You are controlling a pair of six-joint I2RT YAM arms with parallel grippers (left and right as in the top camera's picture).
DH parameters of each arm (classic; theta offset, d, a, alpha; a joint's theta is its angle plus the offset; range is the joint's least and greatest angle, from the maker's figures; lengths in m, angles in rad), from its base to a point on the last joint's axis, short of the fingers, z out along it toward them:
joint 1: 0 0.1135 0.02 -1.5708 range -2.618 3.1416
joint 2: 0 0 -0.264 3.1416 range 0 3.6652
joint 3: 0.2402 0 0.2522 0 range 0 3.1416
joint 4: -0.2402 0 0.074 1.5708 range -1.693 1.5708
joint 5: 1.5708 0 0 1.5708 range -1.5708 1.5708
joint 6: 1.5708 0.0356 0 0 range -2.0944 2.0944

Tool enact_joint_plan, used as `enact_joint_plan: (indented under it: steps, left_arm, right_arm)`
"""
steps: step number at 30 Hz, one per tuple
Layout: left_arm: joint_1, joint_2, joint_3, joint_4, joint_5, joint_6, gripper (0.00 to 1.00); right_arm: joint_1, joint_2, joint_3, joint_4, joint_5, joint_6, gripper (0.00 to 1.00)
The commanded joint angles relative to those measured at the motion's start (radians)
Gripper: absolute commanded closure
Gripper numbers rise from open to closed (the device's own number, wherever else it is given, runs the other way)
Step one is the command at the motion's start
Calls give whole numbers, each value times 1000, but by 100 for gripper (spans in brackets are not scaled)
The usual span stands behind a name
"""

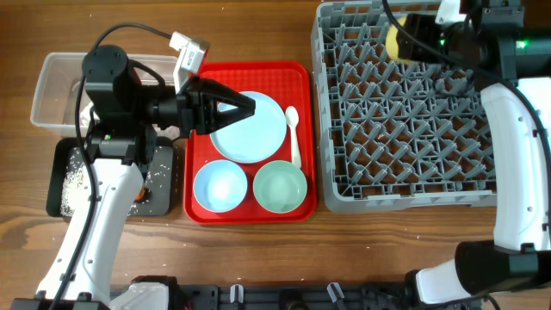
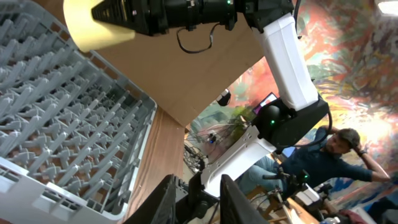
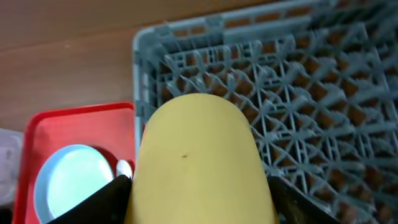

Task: Sort waste into correct bins and load items into the dishwasher rack
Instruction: 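Open the left gripper and carry the cup with the right gripper to the rack, then lower the yellow cup upright into the rack and open the right gripper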

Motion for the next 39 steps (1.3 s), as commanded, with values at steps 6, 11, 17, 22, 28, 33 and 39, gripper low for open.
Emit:
enact_joint_plan:
  steps: [6, 11, 17, 22, 28, 33, 39]
  left_arm:
    - [3, 55, 6, -47, -9, 21, 76]
    - [3, 61, 6, -56, -8, 21, 76]
    - [3, 61, 6, -57, -8, 20, 76]
    - [3, 61, 5, -57, -7, 20, 76]
    - [3, 61, 4, -102, -4, 27, 76]
    - [3, 61, 4, -205, -1, 127, 76]
    - [3, 61, 4, -259, -5, 179, 76]
  right_arm:
    - [18, 116, 14, -18, 101, 8, 94]
    - [82, 182, 14, 16, 168, -9, 95]
    - [115, 219, 14, 121, 212, -45, 96]
    - [115, 285, 13, 161, 211, -72, 96]
    - [114, 384, 13, 171, 211, -74, 96]
    - [111, 428, 13, 193, 211, -74, 96]
    - [111, 431, 2, 201, 204, -74, 96]
